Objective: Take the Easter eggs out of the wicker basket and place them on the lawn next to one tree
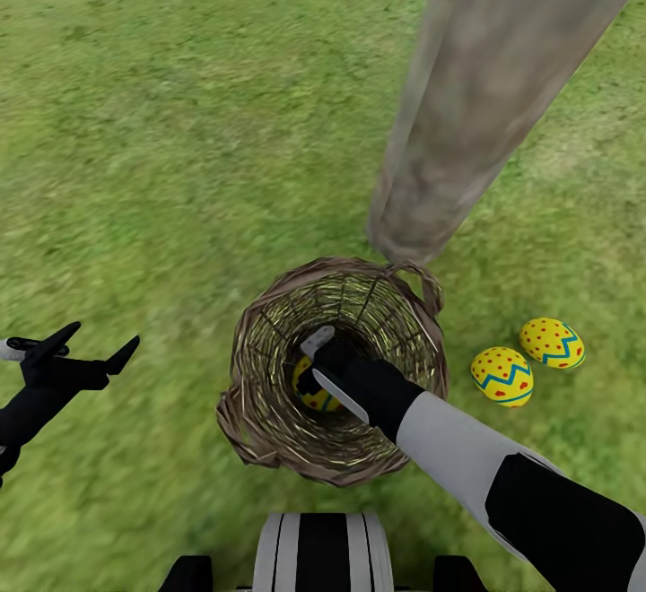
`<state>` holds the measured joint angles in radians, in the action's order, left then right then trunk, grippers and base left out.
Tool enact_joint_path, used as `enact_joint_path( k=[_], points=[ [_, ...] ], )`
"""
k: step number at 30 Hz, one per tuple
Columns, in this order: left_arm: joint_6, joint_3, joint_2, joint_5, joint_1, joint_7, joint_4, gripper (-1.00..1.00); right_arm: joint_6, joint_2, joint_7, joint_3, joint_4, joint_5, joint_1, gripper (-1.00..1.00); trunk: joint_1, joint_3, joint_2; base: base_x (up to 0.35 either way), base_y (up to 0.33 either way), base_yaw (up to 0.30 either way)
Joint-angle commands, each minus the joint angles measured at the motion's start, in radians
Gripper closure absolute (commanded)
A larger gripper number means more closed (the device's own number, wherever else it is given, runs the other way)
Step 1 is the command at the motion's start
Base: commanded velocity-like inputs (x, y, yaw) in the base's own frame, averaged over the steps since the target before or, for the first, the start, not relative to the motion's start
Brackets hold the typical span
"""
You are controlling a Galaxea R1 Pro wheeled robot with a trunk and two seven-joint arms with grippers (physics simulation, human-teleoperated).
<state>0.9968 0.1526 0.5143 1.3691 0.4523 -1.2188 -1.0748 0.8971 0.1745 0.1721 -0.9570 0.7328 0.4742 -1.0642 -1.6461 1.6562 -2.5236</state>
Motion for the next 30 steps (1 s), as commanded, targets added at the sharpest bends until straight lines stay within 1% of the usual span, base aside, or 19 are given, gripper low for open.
enact_joint_path(
  k=[1, 2, 4, 9, 10, 18, 20, 30],
  points=[
    [0.006, -0.001, 0.0, 0.004, 0.0, -0.001, 0.0, -1.0, 0.002, 0.0, 0.009, -0.003, 0.001, 0.011, -0.001, -1.0, 0.0, 0.001, 0.0, 0.0, 0.0, 0.0],
    [0.006, 0.0, 0.001, 0.004, 0.0, -0.001, 0.0, -1.0, 0.002, 0.0, 0.009, -0.003, 0.002, 0.011, -0.001, -1.0, 0.0, 0.001, 0.0, 0.0, 0.0, 0.0],
    [0.006, 0.001, 0.001, 0.004, 0.0, -0.001, -0.001, -1.0, 0.002, 0.0, 0.009, -0.003, 0.002, 0.011, -0.001, -1.0, -0.001, 0.008, -0.001, 0.0, 0.0, 0.0],
    [0.006, 0.0, 0.001, 0.004, 0.0, -0.001, 0.001, -1.0, 0.003, 0.0, 0.009, -0.003, -0.001, 0.012, -0.001, -1.0, -0.001, 0.008, -0.001, 0.0, 0.0, 0.0],
    [0.006, -0.001, 0.0, 0.004, 0.0, -0.001, 0.001, -1.0, 0.003, 0.0, 0.009, -0.003, -0.001, 0.012, -0.001, 1.0, -0.001, 0.008, -0.001, 0.0, 0.0, 0.0],
    [0.006, -0.001, 0.001, 0.004, 0.0, -0.001, 0.001, -1.0, 0.009, 0.0, 0.006, -0.003, 0.0, 0.012, 0.0, 1.0, -0.001, 0.008, -0.001, 0.0, 0.0, 0.0],
    [0.006, -0.001, 0.0, 0.004, 0.0, -0.001, 0.001, -1.0, 0.009, 0.0, 0.006, -0.003, 0.0, 0.012, 0.0, 1.0, -0.002, 0.016, -0.001, 0.0, 0.0, 0.0],
    [0.006, 0.0, 0.0, 0.004, 0.0, -0.001, 0.001, -1.0, 0.009, 0.0, 0.006, -0.003, 0.0, 0.012, 0.0, 1.0, -0.002, 0.016, -0.001, 0.0, 0.0, 0.0]
  ],
)
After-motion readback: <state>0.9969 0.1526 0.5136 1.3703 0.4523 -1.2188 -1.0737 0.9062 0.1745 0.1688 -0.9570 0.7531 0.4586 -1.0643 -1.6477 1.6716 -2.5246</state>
